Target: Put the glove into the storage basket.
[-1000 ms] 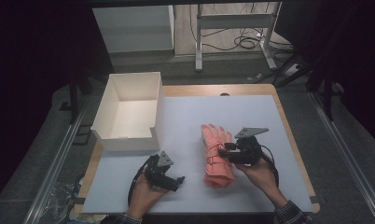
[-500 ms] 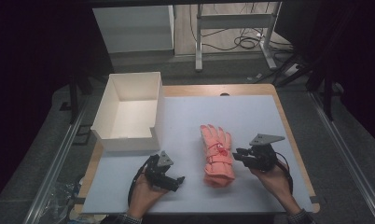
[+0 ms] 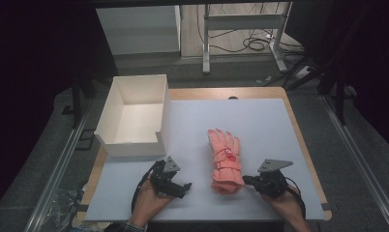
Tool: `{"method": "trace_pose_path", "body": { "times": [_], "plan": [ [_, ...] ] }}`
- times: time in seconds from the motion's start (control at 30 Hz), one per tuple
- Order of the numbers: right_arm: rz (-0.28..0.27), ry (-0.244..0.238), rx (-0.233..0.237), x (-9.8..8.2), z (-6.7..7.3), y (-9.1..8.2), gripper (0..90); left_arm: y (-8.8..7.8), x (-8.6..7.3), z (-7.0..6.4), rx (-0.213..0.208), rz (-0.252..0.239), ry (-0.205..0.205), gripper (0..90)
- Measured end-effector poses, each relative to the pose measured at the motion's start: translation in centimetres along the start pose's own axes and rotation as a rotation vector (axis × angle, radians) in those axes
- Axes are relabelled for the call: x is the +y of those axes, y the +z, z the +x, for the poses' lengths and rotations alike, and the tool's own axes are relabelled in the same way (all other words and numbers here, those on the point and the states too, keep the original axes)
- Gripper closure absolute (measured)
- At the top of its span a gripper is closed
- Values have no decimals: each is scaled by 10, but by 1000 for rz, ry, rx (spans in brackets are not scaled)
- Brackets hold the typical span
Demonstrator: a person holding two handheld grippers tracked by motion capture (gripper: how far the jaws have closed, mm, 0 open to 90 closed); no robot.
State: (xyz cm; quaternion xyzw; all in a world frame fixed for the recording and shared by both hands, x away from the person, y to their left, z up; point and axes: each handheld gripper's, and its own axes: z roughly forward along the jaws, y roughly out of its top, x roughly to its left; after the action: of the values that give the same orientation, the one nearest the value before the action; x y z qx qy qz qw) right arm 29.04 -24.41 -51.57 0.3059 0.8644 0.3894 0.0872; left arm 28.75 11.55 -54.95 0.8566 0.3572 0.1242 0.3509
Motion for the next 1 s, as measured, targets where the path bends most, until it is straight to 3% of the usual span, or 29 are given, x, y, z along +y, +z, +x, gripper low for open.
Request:
{"method": "trace_pose_path", "body": {
  "times": [0.3,1.0],
  "plan": [
    [12,-32,22,-2,13,10,891,0,1,0,0,5,1,11],
    [8,-75,76,17,35,44,888,-2,-1,1,-8,1,4,17]
  ]
}}
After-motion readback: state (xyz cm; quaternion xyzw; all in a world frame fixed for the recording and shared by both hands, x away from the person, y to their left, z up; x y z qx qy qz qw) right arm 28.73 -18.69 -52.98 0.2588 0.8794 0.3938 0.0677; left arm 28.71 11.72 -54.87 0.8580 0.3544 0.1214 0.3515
